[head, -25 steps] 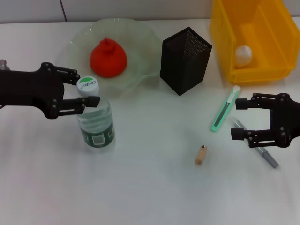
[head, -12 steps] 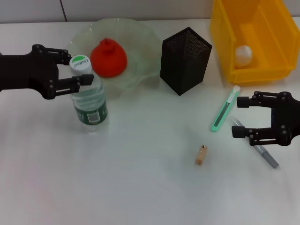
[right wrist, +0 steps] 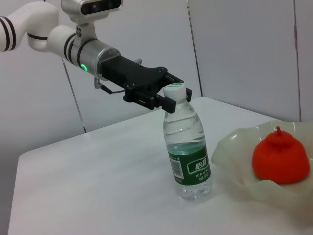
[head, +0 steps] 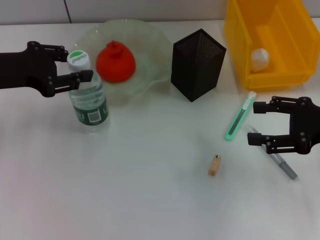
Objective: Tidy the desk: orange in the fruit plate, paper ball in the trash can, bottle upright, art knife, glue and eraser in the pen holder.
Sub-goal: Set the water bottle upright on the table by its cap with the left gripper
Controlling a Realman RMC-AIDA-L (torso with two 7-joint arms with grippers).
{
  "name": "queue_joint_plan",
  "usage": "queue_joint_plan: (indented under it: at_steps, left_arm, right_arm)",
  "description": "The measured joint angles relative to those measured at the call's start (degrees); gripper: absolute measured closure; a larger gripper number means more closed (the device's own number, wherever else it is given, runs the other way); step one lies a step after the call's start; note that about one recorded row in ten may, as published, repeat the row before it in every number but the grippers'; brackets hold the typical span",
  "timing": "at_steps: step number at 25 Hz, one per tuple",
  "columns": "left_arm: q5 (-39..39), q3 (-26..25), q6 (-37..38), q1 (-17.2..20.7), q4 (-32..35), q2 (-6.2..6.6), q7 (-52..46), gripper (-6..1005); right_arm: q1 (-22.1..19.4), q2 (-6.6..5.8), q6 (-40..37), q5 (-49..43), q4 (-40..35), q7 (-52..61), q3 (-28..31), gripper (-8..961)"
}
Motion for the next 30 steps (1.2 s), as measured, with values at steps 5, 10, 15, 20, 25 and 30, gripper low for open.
queue_joint_plan:
  at_steps: [5,10,15,20,25,30]
  left_arm:
    - [0.0,-0.47,-0.13,0.3,-0.1,0.25,-0.71,547]
    - [0.0,-2.78,-0.27,0.4,-0.21,0.47,-1.82,547]
    - [0.0,-4.6,-0.86,0.38,-0.49,0.52,-2.85,548]
    - [0.03,-4.67,-1.24,0.46,-1.58,0.6,-3.09,548]
    - [0.01,-4.66,-1.92,0.51,-2.44,0.62,-3.09,548]
    - [0.0,-4.65,-2.1,0.55,-2.55,0.39,-2.93,549]
  right_arm:
    - [0.14,0.03,0.0,0.0,0.0,0.0,0.0,128]
    - [0.17,0.03,0.0,0.0,0.0,0.0,0.0,128]
    - [0.27,0.03,0.03,0.0,0.0,0.0,0.0,128]
    - [0.29,0.03,0.07,0.0,0.0,0.0,0.0,128]
    - [0.29,0.03,0.1,0.0,0.0,0.0,0.0,128]
    - [0.29,0.03,0.09,-0.01,0.0,0.0,-0.01,128]
